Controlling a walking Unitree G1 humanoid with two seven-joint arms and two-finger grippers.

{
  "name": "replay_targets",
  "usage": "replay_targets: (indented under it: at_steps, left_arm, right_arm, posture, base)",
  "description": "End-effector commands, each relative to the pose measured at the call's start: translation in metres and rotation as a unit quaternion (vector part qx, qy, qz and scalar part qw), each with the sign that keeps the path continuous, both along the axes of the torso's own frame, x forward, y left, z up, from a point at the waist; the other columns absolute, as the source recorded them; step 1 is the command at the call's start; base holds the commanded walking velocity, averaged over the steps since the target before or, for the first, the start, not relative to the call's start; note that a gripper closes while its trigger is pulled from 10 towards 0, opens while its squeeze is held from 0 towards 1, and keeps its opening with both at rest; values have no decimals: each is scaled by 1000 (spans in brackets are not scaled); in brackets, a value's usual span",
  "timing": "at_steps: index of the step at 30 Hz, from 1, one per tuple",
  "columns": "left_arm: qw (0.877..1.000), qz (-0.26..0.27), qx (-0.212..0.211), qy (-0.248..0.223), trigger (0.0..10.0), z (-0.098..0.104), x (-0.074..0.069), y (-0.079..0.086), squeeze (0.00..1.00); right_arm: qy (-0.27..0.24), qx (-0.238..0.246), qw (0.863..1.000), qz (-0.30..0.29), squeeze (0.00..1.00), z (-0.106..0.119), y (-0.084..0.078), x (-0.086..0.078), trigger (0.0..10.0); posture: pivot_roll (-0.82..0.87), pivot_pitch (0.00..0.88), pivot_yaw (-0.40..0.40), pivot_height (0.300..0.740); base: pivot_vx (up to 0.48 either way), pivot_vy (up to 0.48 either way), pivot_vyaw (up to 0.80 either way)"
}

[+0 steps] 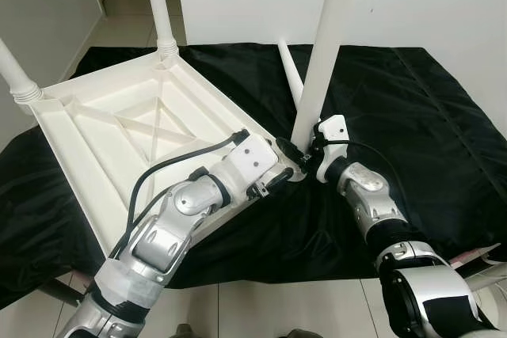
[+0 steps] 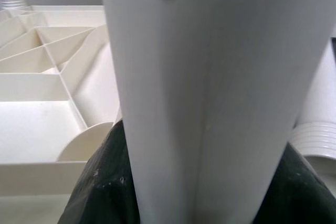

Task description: Building children table

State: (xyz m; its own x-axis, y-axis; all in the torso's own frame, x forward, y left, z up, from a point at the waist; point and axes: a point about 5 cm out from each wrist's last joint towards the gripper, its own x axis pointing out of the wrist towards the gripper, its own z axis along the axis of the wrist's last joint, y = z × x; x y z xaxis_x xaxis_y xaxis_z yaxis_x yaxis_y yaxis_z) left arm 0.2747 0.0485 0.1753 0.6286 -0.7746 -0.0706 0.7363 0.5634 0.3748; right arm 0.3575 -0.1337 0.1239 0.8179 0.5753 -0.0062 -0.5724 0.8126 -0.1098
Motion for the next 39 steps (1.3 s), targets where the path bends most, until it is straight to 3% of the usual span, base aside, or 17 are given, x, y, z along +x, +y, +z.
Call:
replay_targets:
  at_steps: [1, 2, 6, 11, 15, 17, 22, 29, 30, 35, 39]
  left_arm:
    - [1000, -4, 8, 1, 10000, 1, 0, 2, 0]
    - [1000, -4, 8, 1, 10000, 1, 0, 2, 0]
    - [1000, -1, 7, 1, 10000, 0, -1, 2, 0]
    - [1000, -1, 7, 2, 10000, -1, -2, 2, 0]
    - [1000, -1, 7, 3, 10000, -2, -3, 2, 0]
    - [1000, -3, 7, 4, 10000, -2, -3, 2, 0]
    - [1000, -5, 10, 6, 10000, -4, -4, 3, 0]
    - [1000, -6, 12, 5, 10000, -4, -4, 3, 0]
    - [1000, -5, 11, 6, 10000, -4, -5, 2, 0]
    - [1000, -5, 11, 7, 10000, -5, -6, 2, 0]
    - [1000, -4, 11, 8, 10000, -6, -7, 3, 0]
  right_arm:
    - [47, -22, 998, -39, 0, -24, -1, -6, 10000]
    - [47, -22, 998, -39, 0, -24, -1, -6, 10000]
    - [70, 18, 987, -140, 0, -28, 2, -6, 10000]
    - [79, 42, 979, -183, 0, -29, 6, -8, 10000]
    - [67, 73, 958, -268, 0, -28, 18, -18, 10000]
    - [67, 82, 952, -286, 0, -28, 23, -22, 10000]
    - [67, 83, 953, -284, 0, -29, 38, -30, 10000]
    - [71, 81, 950, -293, 0, -28, 34, -31, 10000]
    - [69, 90, 951, -289, 1000, -26, 33, -32, 10000]
    - [48, 104, 960, -257, 1000, -20, 31, -34, 10000]
    - [29, 110, 961, -252, 1000, -15, 19, -33, 10000]
  posture:
    - [-21, 0, 26, 740]
    - [-21, 0, 26, 740]
    - [-17, 0, 12, 740]
    - [-16, 0, 8, 740]
    - [-18, 0, 8, 740]
    - [-21, 0, 11, 740]
    - [-24, 0, 12, 740]
    - [-23, 0, 9, 740]
    - [-22, 0, 7, 740]
    - [-20, 0, 4, 740]
    - [-20, 0, 4, 740]
  base:
    - [0, 0, 0]
    - [0, 0, 0]
    - [0, 0, 0]
    - [0, 0, 0]
    - [0, 0, 0]
    - [0, 0, 0]
    - [0, 0, 0]
    - [0, 0, 0]
    - [0, 0, 0]
    - [0, 0, 0]
    - [0, 0, 0]
